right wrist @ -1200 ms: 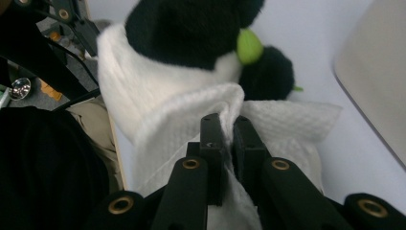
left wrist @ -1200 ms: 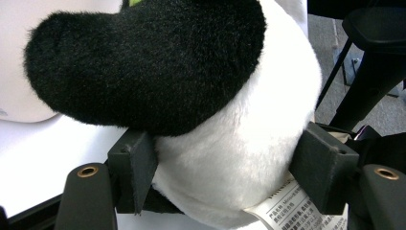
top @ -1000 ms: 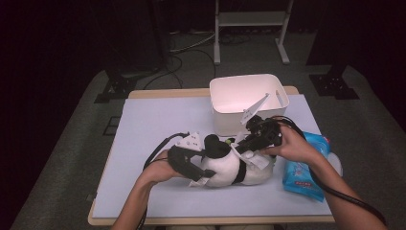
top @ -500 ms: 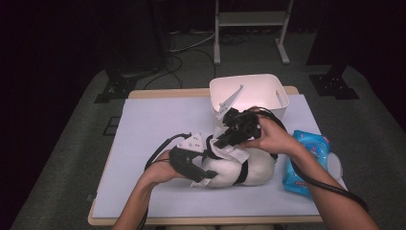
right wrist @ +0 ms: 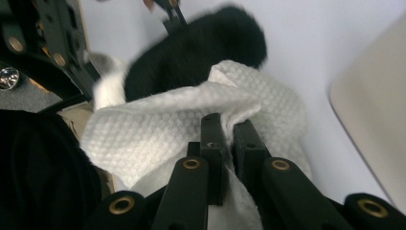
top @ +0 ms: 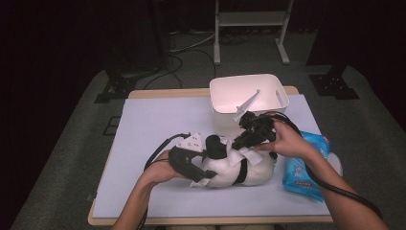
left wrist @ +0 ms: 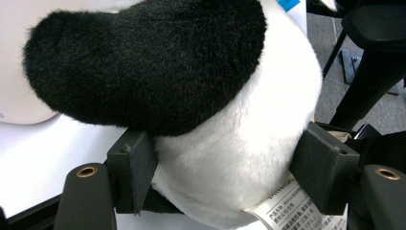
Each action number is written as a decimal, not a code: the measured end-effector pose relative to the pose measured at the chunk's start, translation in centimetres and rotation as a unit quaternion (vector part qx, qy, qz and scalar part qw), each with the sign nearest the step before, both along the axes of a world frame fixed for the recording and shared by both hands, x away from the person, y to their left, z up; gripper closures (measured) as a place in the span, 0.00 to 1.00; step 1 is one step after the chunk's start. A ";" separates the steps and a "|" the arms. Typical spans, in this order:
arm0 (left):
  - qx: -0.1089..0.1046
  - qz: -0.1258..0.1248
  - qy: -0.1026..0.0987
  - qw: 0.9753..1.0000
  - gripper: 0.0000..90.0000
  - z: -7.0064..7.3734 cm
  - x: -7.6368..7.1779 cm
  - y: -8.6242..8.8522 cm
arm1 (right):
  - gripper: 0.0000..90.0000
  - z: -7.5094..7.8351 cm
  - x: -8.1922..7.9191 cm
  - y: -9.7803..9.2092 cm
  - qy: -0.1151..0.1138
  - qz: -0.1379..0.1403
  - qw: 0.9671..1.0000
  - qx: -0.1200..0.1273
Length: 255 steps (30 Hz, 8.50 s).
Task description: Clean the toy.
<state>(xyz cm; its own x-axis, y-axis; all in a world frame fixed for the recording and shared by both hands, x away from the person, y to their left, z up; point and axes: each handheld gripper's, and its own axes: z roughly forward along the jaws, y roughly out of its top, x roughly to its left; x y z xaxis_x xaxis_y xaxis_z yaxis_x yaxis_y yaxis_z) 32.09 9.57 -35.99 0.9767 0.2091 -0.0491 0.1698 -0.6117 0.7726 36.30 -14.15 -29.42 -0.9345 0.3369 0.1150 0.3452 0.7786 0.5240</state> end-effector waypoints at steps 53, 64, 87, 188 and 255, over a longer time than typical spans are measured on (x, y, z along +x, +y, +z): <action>0.033 -0.006 -0.043 0.999 0.36 5.4 -0.2 -2.8 | 0.94 4.2 -2.0 -0.3 -0.039 0.015 0.997 0.060; 0.033 -0.002 -0.053 0.998 0.37 6.7 -0.3 -2.0 | 0.94 5.0 -2.2 0.4 -0.051 0.023 0.996 0.072; 0.020 0.004 -0.037 0.999 0.18 5.4 0.0 -2.2 | 0.95 3.0 -2.0 -0.5 -0.043 0.011 0.998 0.045; -0.015 0.005 -0.022 1.000 0.24 4.4 0.9 -5.1 | 0.95 5.0 -3.1 -3.7 -0.061 -0.014 0.995 0.077; 0.077 0.028 0.004 0.997 0.11 1.3 1.6 -2.7 | 0.94 -3.2 -1.3 -7.7 0.020 -0.071 0.995 0.064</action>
